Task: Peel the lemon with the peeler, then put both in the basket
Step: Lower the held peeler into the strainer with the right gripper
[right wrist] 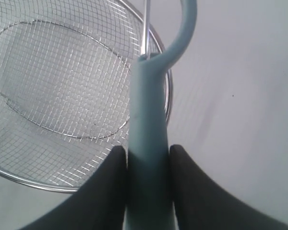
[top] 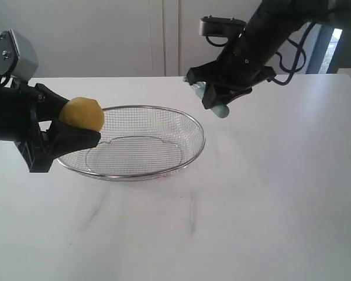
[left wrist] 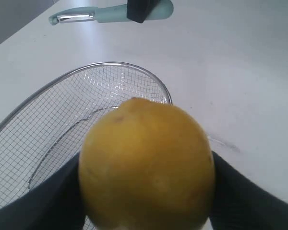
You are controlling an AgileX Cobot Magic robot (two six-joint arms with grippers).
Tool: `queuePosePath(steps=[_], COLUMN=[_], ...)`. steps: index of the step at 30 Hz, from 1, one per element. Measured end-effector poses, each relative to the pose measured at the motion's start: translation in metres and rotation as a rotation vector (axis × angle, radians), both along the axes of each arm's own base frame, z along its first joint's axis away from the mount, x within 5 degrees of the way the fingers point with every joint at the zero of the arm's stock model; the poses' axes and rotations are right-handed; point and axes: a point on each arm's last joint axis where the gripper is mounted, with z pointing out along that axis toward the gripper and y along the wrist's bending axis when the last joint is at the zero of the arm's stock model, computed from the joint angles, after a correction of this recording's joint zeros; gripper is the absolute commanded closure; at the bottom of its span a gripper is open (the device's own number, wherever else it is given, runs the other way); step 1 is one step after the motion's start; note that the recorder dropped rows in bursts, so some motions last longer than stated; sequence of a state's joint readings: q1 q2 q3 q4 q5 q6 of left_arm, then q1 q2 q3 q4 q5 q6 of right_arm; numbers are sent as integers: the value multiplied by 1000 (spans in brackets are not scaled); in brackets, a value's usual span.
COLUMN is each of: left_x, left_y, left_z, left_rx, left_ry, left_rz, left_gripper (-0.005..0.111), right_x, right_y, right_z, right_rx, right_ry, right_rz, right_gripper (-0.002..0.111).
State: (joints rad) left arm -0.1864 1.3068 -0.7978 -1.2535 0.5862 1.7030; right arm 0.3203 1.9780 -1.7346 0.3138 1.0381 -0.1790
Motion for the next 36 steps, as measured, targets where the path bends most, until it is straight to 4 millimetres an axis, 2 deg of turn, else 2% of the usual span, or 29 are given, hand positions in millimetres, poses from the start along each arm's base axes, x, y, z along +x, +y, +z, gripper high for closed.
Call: queuePosePath(steps=[4,12,16,26,36], left_x=[0,0,0,0,0], left_y=[0,0,0,0,0], left_z=[0,0,0,0,0], left_rx=[1,1,1,1,1], left_ry=[-1,-1,-1,-1,-1], left_rz=[2,3,3,3,3], left_gripper=[107,107,107,107,107], right_x=[4,1,0,0,2], right_y=[10,48,61,67,79], right_z=[-4,-15,-23,-36,-73], right_rx=[0,-1,-4,-15,-45], right_ry=[2,11,22,51,119], right_rz=[21,103,130,141,160], right_gripper=[108,108,108,108,108])
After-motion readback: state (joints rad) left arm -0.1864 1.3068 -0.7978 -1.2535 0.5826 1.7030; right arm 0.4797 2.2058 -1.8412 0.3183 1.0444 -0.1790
